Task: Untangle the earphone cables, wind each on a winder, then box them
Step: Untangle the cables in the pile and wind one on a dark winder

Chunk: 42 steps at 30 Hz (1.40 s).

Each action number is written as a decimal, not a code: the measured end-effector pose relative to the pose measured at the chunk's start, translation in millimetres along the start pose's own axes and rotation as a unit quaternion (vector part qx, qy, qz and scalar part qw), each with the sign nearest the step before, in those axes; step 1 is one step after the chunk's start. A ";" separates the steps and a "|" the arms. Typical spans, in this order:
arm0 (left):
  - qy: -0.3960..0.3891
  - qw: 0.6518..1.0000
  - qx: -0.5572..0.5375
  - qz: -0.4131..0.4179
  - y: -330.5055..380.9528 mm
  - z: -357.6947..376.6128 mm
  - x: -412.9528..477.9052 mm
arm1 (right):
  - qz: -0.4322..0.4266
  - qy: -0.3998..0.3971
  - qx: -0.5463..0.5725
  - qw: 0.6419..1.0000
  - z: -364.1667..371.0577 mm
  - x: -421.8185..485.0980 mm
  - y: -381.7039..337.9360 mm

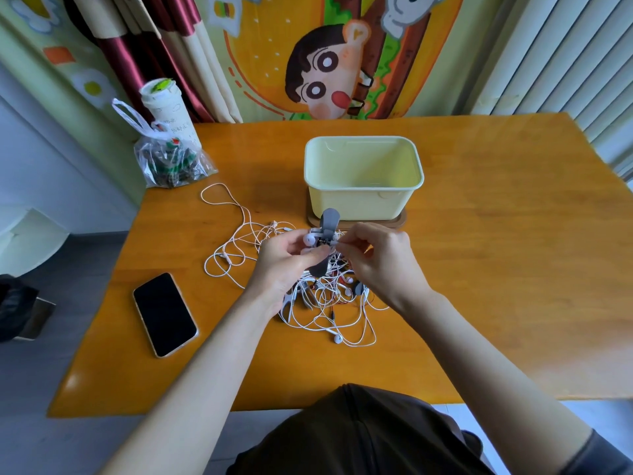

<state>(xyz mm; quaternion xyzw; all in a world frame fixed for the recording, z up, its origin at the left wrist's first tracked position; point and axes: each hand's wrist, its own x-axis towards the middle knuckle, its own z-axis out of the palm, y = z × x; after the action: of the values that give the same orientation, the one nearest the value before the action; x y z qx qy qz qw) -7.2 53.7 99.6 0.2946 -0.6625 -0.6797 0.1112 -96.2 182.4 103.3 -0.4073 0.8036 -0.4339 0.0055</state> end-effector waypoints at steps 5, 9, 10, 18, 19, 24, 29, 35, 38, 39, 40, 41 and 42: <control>0.009 0.999 0.036 0.033 3.9 -4.4 -2.4 | 0.028 -0.009 0.006 1.000 5.0 -1.1 -8.3; 0.014 0.996 0.061 0.055 4.9 -7.3 -3.0 | 0.083 -0.024 0.047 0.995 7.5 0.3 -10.7; 0.013 0.996 0.066 0.057 4.9 -8.1 -3.2 | 0.090 -0.026 0.054 0.994 8.6 -0.4 -10.1; 0.002 0.997 0.068 0.040 -0.1 -8.7 -0.2 | 0.009 0.010 -0.016 1.000 15.1 -0.7 -8.2; 0.002 0.996 0.073 0.045 0.8 -8.3 0.3 | 0.041 0.002 0.005 0.999 12.9 0.5 -9.5; 0.008 0.993 0.098 0.067 1.4 -5.5 4.7 | 0.250 -0.065 0.228 0.939 5.3 9.0 -8.8; -0.008 0.993 0.111 0.043 -8.1 -5.6 3.7 | 0.279 -0.105 0.252 0.920 10.5 3.3 -2.1; -0.016 0.998 -0.036 -0.044 -15.3 -2.5 2.0 | 0.110 -0.044 0.057 0.991 16.9 -5.8 2.3; -0.018 0.995 -0.065 -0.073 -13.3 -2.6 2.5 | 0.060 -0.019 0.031 0.998 16.3 -7.1 6.4; -0.018 0.994 -0.071 -0.080 -12.3 -2.7 2.4 | 0.048 -0.010 0.033 0.998 15.4 -7.0 6.6; -0.018 0.993 -0.076 -0.086 -11.2 -2.4 2.2 | 0.036 -0.001 0.035 0.999 14.4 -6.8 6.1; -0.019 0.993 -0.079 -0.090 -10.6 -1.9 2.0 | 0.024 0.005 0.032 0.999 13.4 -6.2 6.1; -0.019 0.992 -0.077 -0.094 -10.5 -1.4 2.0 | 0.015 0.007 0.024 1.000 13.0 -5.4 6.5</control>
<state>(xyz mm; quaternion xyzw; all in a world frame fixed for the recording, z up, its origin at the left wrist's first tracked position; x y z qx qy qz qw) -5.5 52.5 89.0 0.3333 -0.5799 -0.7412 0.0567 -92.2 178.8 88.7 -0.3920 0.7992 -0.4554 0.0162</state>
